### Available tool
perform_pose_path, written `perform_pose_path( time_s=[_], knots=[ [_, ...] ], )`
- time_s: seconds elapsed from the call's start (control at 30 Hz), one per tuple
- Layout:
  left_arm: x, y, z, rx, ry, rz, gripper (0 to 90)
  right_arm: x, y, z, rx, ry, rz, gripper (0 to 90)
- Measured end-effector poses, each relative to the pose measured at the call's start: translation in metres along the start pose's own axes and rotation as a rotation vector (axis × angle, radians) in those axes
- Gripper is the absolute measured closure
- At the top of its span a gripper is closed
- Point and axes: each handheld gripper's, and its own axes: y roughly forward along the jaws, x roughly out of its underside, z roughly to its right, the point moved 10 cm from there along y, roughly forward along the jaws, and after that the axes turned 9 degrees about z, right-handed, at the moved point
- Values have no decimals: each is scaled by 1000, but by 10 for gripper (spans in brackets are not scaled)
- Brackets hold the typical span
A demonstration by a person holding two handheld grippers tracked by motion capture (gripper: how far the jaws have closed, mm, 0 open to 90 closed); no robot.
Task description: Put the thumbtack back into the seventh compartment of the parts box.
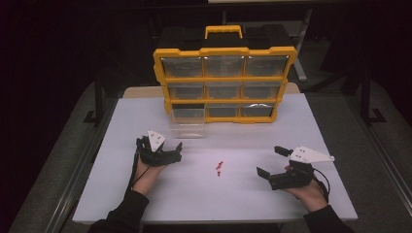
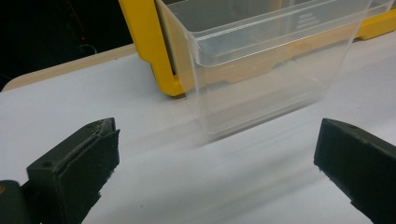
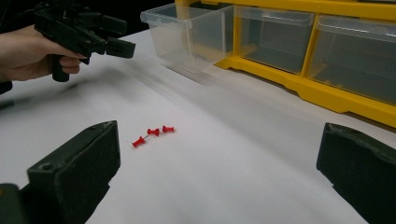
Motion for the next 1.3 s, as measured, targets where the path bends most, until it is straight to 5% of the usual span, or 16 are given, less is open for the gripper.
perform_pose_path(
  time_s=[0.53, 0.63, 0.83, 1.3],
  knots=[
    [-4, -17, 3, 171, -54, 32, 0, 0, -1, 1, 3, 3, -1, 0],
    [-3, -23, 3, 215, -25, 28, 0, 0, 0, 0, 3, 4, -2, 0],
    [-5, -33, 11, 283, -42, 66, 0, 1, 0, 0, 4, 8, -3, 0],
    [-11, -58, 13, 333, -39, 153, 0, 2, 1, 0, 0, 5, -8, 0]
  ],
)
